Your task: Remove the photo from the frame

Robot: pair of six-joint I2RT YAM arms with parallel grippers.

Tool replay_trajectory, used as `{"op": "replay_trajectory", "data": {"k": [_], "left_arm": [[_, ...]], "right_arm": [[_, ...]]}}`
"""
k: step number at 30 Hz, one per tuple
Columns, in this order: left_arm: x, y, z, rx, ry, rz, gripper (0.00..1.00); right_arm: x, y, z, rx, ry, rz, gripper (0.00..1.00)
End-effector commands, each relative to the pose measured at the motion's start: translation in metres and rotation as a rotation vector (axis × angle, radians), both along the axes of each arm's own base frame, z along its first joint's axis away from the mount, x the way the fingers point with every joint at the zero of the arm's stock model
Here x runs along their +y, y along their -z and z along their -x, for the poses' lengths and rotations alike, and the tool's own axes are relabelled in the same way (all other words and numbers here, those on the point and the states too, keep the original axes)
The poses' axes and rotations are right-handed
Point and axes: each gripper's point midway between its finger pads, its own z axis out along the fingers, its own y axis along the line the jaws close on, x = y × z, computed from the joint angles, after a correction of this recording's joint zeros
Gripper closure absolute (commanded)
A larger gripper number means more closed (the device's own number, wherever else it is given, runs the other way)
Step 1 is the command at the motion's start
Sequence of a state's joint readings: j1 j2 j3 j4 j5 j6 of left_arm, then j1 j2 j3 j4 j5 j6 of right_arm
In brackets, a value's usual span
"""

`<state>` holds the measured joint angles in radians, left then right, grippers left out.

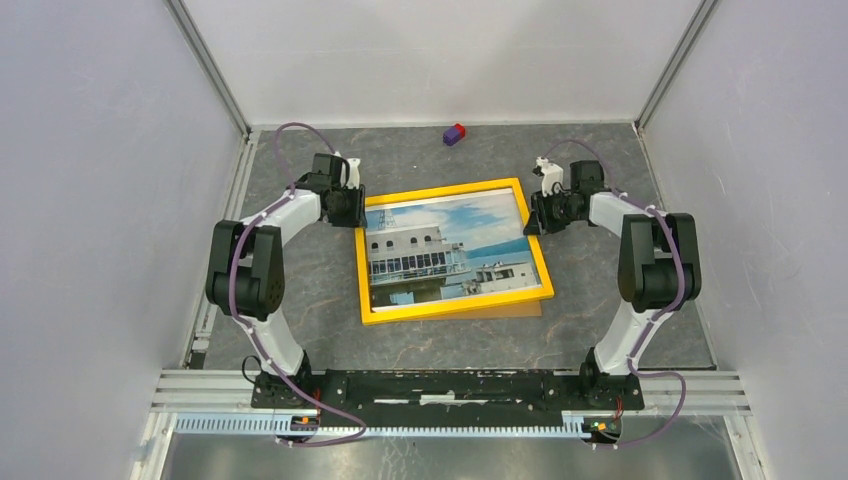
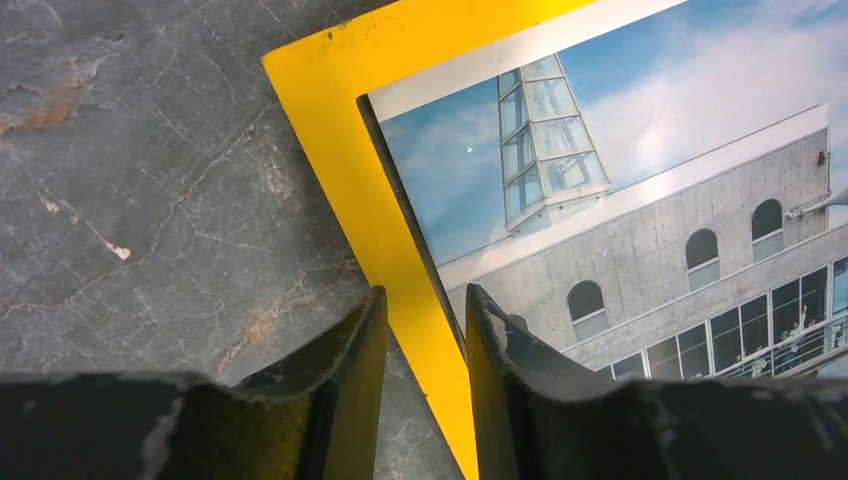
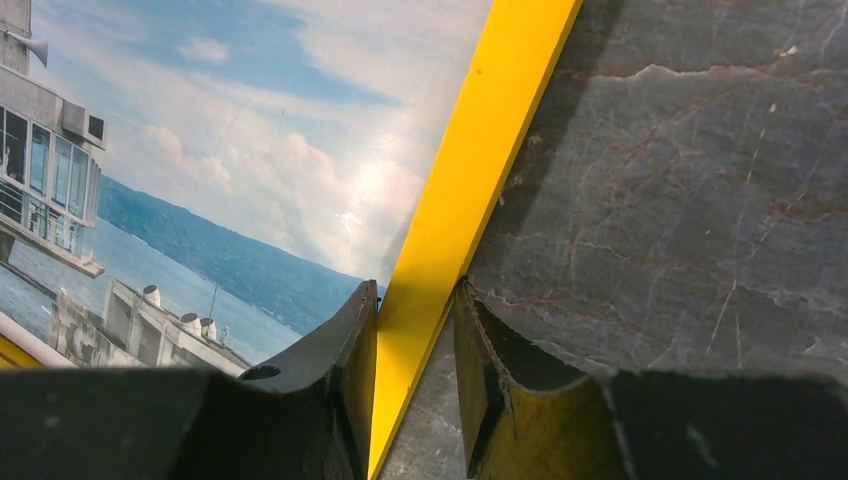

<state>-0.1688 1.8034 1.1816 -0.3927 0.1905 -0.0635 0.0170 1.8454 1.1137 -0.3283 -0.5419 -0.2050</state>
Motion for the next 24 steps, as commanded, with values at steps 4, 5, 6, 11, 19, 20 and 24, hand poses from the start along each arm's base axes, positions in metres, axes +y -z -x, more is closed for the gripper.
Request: {"op": "replay_trajectory", "data": {"k": [4,5,6,11,19,20,24], "left_arm": [[0.000,-0.011,0.005,-0.023,-0.022,0.006,0.49],[0.000,-0.010,0.004,-0.020,-0.022,0.007,0.46],[0.000,-0.010,0.003,-0.019,-0.023,0.007,0.44],[-0.002,-0.007,-0.010,-0.015,-0.019,0.002,0.38],[-0.008,-0.014,-0.033,-0.019,0.007,0.002,0.37],[-0.008,-0.023,-0.037,-0.036,0.010,0.002,0.37],[-0.002,-0.061,-0.046,-0.102,0.021,-0.031,0.26]], "right_arm": [[0.008,-0.008,0.018,-0.001,-0.005,-0.033,0.63],[0.009,-0.008,0.019,0.001,-0.002,-0.039,0.62],[0.009,-0.008,0.020,0.006,-0.001,-0.043,0.62],[0.010,-0.008,0.027,0.027,0.002,-0.054,0.52],[0.017,-0.016,0.041,0.038,-0.022,-0.092,0.38],[0.017,-0.019,0.042,0.036,-0.027,-0.097,0.36],[0.015,-0.037,0.038,0.005,-0.040,-0.088,0.27]]}}
